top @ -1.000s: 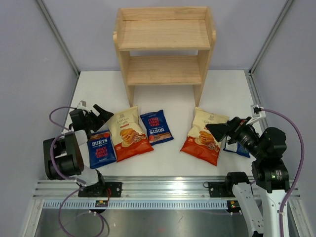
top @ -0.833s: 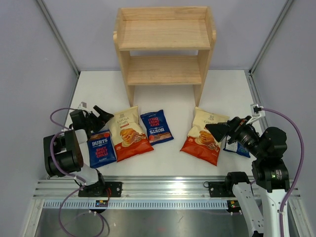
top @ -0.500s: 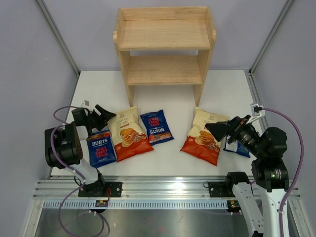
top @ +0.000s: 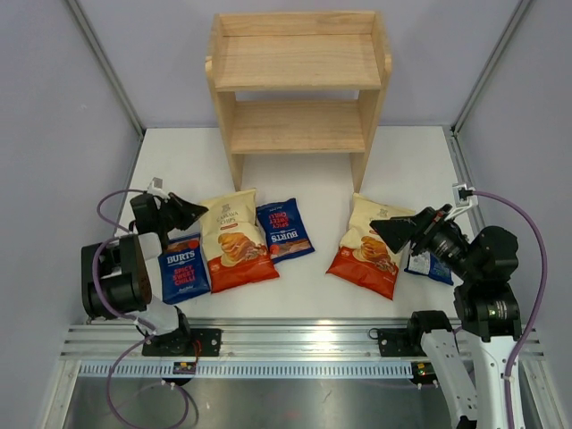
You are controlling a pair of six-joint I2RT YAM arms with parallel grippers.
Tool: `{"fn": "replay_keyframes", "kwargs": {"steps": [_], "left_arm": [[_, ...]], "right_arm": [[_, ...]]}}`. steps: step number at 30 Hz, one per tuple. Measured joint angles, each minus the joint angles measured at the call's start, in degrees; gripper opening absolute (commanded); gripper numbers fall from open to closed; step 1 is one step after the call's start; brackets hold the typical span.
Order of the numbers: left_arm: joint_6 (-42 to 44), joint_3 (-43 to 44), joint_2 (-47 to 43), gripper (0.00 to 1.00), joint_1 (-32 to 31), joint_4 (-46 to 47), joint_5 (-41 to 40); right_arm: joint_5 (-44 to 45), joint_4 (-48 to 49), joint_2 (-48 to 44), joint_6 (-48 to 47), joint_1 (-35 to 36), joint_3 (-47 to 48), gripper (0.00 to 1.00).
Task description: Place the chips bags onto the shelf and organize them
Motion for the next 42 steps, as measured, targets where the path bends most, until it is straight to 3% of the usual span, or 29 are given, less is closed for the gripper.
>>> {"fn": "replay_keyframes", "kwargs": {"steps": [6, 12, 17, 23, 30, 38, 40, 42], "left_arm": [[-1.46, -1.31, -15.52, 0.00, -7.19, 2.03, 0.39], [-1.25, -1.03, -33.79, 0.00, -12.87, -5.18, -4.55], [-1.60, 1.73, -41.92, 0.00, -15.98, -12.37, -7.74], [-3.54, 9.84, -43.93, 0.00, -22.64, -18.69, -9.07], [-7.72, 20.90, -44.33, 0.00, -31.45, -20.41, -12.07], [-16.55, 26.62, -44.15, 0.00, -37.73, -18.82, -15.54], [-18.21, 27.56, -43.39, 0.00, -38.80, -18.47, -15.96], [-19.37, 28.17, -42.93, 0.00, -39.91, -18.47, -16.55]], "right_arm": [[-5.33, 11.54, 4.20, 5.31, 0.00, -5.49, 0.98], [-10.91, 30.34, 15.34, 12.44, 0.68, -11.69, 0.94], [-10.73, 42.77, 22.82, 11.69, 9.29, -13.27, 0.94], [-6.23, 52.63, 31.15, 2.40, 25.16, -13.00, 0.95], [-1.62, 62.73, 39.50, -3.58, 29.35, -13.00, 0.97], [-0.20, 74.38, 42.21, -8.39, 35.32, -13.00, 0.98], [-0.13, 76.32, 42.58, -9.16, 35.39, -13.00, 0.94], [-0.37, 78.09, 43.15, -9.64, 35.58, -12.94, 0.75]]}}
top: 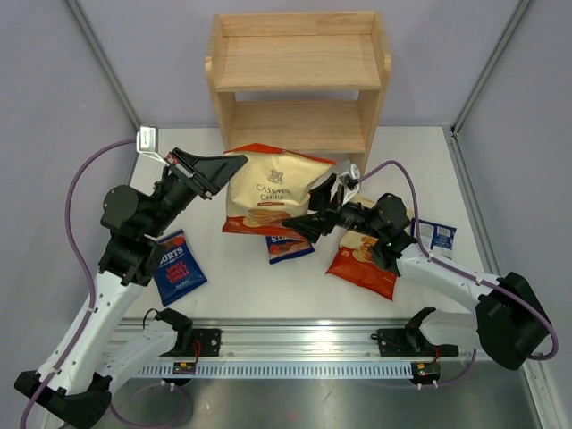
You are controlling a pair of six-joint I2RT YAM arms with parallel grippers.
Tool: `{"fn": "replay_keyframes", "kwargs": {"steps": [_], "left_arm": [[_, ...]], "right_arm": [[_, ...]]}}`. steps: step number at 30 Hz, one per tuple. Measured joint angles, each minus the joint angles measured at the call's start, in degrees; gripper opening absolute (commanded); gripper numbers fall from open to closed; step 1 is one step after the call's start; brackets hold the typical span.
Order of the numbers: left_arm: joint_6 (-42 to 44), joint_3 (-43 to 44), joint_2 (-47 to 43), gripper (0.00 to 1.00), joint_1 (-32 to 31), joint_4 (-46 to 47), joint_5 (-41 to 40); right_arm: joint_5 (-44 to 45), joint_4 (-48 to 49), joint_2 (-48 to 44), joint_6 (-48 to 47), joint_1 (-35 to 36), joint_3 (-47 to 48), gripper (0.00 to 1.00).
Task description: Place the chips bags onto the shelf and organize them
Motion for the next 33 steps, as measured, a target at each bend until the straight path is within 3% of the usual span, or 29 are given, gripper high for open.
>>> {"fn": "replay_keyframes", "kwargs": {"steps": [2, 3, 8, 9, 10, 11, 13, 19, 23, 27, 30, 31, 33], "left_arm": [[-0.55, 0.35, 0.24, 0.00, -0.81, -0.13, -0.66], [-0.72, 0.57, 0.28, 0.00, -1.05, -0.31, -1.05], [0.63, 3.50, 0.66, 0.02, -1.40, -2.97, -1.75], [1.75, 4.83, 1.07, 0.13, -1.42, -4.09, -1.70], [3.37, 6.62, 1.73, 0.44, -1.42, -5.57, -1.60], [4.85, 8.09, 2.29, 0.68, -1.42, -5.99, -1.46], [9.33, 11.21, 3.54, 0.99, -1.33, -6.88, -0.13], [29.00, 15.65, 4.24, 0.99, -1.36, -11.98, 14.01], [39.41, 12.13, 1.64, 0.99, -1.36, -16.31, 22.67], [44.09, 7.56, 0.07, 0.98, -1.36, -17.33, 31.36], [44.89, 6.86, 1.44, 0.67, -1.38, -17.49, 35.12], [44.87, 6.86, 1.86, 0.43, -1.38, -17.49, 35.56], [44.65, 6.73, 2.45, 0.36, -1.42, -17.38, 35.71]], "right_arm": [[-0.68, 2.10, 0.94, -0.04, 0.57, 0.13, 0.57], [-1.11, 2.91, 1.36, 0.13, 0.94, 0.26, 0.41], [-3.52, 5.33, 2.01, 2.99, 1.68, 1.38, 0.19], [-3.82, 5.35, 1.97, 3.48, 1.68, 1.73, 0.18], [-4.46, 5.31, 1.86, 4.39, 1.68, 2.21, 0.18], [-4.68, 5.16, 1.55, 5.16, 1.68, 2.47, 0.18], [-5.46, 3.72, 0.59, 6.10, 1.68, 3.06, 0.17], [-10.03, -11.17, -4.94, 6.88, 1.68, 9.29, 0.17], [-13.22, -19.80, -7.43, 6.34, 1.68, 14.03, 0.17], [-16.85, -27.87, -7.87, 5.53, 1.68, 18.36, 0.17], [-18.43, -32.39, -7.48, 5.42, 1.68, 21.07, 0.18], [-18.45, -33.81, -7.45, 5.31, 1.68, 21.64, 0.23], [-17.90, -35.95, -7.45, 4.83, 1.57, 21.97, 0.31]]}}
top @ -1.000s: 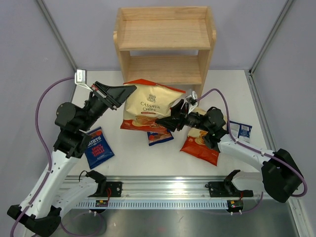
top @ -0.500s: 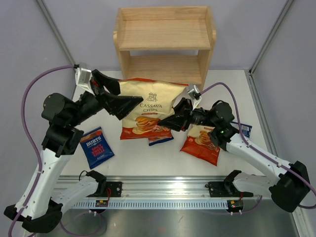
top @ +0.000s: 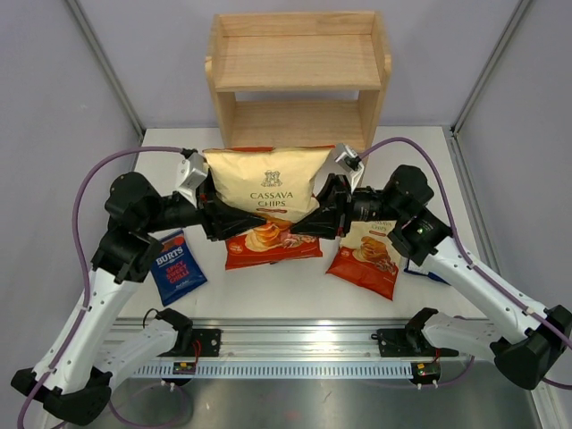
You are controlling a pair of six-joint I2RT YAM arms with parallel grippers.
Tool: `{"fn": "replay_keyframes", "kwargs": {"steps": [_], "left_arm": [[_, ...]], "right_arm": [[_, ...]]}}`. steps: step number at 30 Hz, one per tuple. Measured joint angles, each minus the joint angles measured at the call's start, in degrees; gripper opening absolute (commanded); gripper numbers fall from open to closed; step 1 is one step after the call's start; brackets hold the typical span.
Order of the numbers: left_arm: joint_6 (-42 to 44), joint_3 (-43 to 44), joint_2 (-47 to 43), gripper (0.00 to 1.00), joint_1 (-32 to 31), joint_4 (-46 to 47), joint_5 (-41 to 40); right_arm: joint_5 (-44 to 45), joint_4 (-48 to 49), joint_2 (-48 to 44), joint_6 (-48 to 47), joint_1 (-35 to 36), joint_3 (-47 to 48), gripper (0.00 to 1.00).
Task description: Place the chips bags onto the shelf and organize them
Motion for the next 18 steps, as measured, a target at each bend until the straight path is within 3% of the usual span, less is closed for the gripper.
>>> {"fn": "replay_keyframes", "kwargs": {"steps": [2, 4, 5, 11, 15, 18], "left_arm": [[-0.44, -0.35, -0.28, 0.34, -0.15, 0.04, -0.66], [-1.70, -0.92, -0.90, 0.33, -0.28, 0.46, -3.08], [-2.80, -1.53, -1.29, 0.33, -0.28, 1.11, -5.20], [-12.59, -4.94, -2.89, 0.30, -0.28, 7.52, -16.57], [-22.49, -10.10, -3.56, 0.29, -0.28, 17.73, -22.82], [-29.57, -14.69, -3.48, 0.29, -0.28, 24.50, -25.73]], "right_arm": [[1.16, -1.60, 0.00, -0.20, 0.00, 0.02, 0.55], [3.17, -3.21, -0.50, -0.68, 0.07, 0.04, 0.91], [4.81, -4.13, -1.16, -1.01, 0.09, 0.02, 0.99], [21.86, -2.80, -12.20, 0.87, 0.28, -7.89, 0.99], [29.29, 6.67, -18.53, 8.63, 0.31, -18.84, 1.00], [32.96, 16.44, -17.49, 16.11, 0.20, -24.48, 1.00]]}}
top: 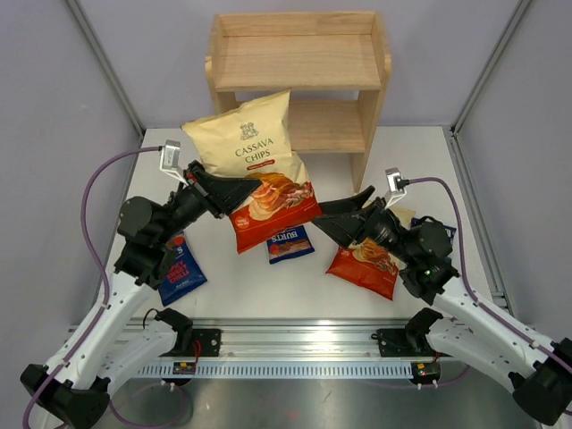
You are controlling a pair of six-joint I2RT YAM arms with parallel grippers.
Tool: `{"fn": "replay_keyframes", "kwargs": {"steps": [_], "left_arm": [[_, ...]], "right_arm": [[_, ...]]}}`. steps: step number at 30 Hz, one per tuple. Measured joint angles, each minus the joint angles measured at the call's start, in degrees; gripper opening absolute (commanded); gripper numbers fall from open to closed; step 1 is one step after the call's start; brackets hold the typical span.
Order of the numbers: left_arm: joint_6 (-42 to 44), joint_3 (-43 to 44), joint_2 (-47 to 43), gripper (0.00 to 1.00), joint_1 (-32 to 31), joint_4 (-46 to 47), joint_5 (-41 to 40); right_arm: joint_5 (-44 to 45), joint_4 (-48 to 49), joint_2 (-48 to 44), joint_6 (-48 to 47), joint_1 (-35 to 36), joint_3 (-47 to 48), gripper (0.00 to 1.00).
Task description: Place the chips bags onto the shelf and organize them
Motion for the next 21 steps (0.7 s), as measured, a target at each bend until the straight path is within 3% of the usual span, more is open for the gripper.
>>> {"fn": "replay_keyframes", "kwargs": {"steps": [4, 7, 10, 15, 21], "left_arm": [[-8.55, -4.20, 1.09, 0.28, 0.11, 9.90, -4.39], [-13.25, -7.15, 1.73, 0.21, 0.11, 17.20, -7.30], [-15.72, -9.62, 1.73, 0.16, 0.11, 20.22, -10.45], [-16.48, -9.90, 1.11, 0.15, 0.11, 20.61, -14.82], [-19.56, -12.04, -0.74, 0.15, 0.11, 25.64, -19.69]], "right_arm": [[1.27, 12.22, 6.95, 9.35, -0.02, -3.45, 0.99], [1.97, 16.50, 12.11, 12.44, 0.52, -3.26, 0.98], [6.32, 16.09, 11.91, 12.85, 0.94, -3.37, 0.99], [13.44, 10.01, 3.28, 8.90, 1.38, -4.76, 0.99], [13.00, 12.63, 4.07, 10.01, 1.62, -5.44, 0.99]]}}
